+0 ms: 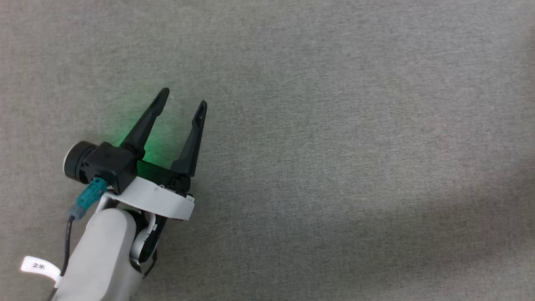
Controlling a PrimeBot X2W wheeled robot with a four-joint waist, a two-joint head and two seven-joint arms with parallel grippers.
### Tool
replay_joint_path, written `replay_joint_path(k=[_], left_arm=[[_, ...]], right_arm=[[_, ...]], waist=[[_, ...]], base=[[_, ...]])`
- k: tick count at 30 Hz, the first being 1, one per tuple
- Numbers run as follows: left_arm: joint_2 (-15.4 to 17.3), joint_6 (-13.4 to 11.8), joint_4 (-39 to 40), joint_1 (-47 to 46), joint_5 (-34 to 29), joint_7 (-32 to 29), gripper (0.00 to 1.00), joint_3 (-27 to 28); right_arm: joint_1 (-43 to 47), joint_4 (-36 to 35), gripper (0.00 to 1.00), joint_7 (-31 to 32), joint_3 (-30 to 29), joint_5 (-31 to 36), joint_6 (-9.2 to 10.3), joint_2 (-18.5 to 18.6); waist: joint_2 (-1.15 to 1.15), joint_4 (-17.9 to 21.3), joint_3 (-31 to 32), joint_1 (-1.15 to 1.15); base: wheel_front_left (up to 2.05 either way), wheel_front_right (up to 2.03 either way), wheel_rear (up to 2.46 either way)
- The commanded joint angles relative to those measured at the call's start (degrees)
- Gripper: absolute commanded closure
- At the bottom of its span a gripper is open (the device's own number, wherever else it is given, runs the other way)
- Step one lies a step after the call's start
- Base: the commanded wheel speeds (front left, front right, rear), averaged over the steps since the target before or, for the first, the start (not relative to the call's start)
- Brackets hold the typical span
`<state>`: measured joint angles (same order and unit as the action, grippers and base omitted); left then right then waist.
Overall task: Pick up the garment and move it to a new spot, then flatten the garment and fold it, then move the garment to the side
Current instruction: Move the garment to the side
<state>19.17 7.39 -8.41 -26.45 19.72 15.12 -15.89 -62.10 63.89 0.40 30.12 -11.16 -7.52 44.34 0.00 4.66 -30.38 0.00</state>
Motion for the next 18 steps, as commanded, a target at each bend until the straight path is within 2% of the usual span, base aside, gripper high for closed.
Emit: replay_joint_path(k=[1,3,4,6,7,8,9,10,11,12,18], left_arm=[[-0.1,0.1,-0.1,-0.1,0.2,0.0,0.00,0.1],[-0.3,0.1,-0.1,0.1,0.4,0.0,0.00,0.3],[-0.3,0.1,-0.1,0.3,0.5,0.0,0.00,0.4],[-0.4,0.1,-0.2,0.8,0.5,0.0,0.00,0.7],[-0.5,0.1,-0.3,0.9,0.6,0.0,0.00,0.8],[-0.5,0.1,-0.3,0.9,0.6,0.0,0.00,0.8],[-0.6,0.1,-0.3,1.1,0.6,0.0,0.00,0.9],[-0.8,0.1,-0.3,1.3,0.8,0.0,0.00,1.2],[-0.9,0.1,-0.3,1.6,0.9,0.0,0.00,1.3],[-1.1,0.1,-0.4,2.0,0.9,0.0,0.00,1.5],[-2.1,0.1,-0.7,4.9,0.6,0.0,0.00,3.0]], right_arm=[[0.5,1.5,1.00,-0.7,-1.7,0.4,0.07,-1.3],[0.2,2.8,0.96,-1.7,-3.1,1.7,0.07,-1.7],[-0.2,3.4,0.81,-2.1,-3.8,2.4,0.07,-1.9],[-0.9,4.3,0.62,-2.9,-5.2,3.7,0.07,-2.2],[-1.3,4.7,0.57,-3.3,-5.9,4.3,0.07,-2.2],[-1.3,4.7,0.57,-3.3,-5.9,4.3,0.07,-2.2],[-1.5,5.1,0.47,-3.5,-6.7,4.9,0.07,-2.2],[-1.6,5.3,0.20,-3.9,-7.2,5.6,0.07,-2.5],[-2.0,5.4,0.04,-4.4,-8.2,6.0,0.07,-2.6],[-2.4,5.5,0.00,-5.0,-9.0,6.7,0.07,-2.4],[-1.1,5.9,0.00,-7.3,-12.6,7.7,0.07,-5.6]], waist=[[0.00,-0.8,-0.4,0.00],[0.00,-1.1,-0.1,0.00],[0.00,-1.2,0.2,0.00],[0.00,-1.3,1.0,0.00],[0.00,-1.3,1.4,0.00],[0.00,-1.3,1.4,0.00],[0.00,-1.4,2.0,0.00],[0.00,-1.4,2.6,0.00],[0.00,-1.5,3.2,0.00],[0.00,-1.5,3.9,0.00],[0.00,-2.3,8.9,0.00]], base=[[0.00,0.00,0.00],[0.00,0.00,0.00],[0.00,0.00,0.00],[0.00,0.00,0.00],[0.00,0.00,0.00],[0.00,0.00,0.00],[0.00,0.00,0.00],[0.00,0.00,0.00],[0.00,0.00,0.00],[0.00,0.00,0.00],[0.00,0.00,0.00]])
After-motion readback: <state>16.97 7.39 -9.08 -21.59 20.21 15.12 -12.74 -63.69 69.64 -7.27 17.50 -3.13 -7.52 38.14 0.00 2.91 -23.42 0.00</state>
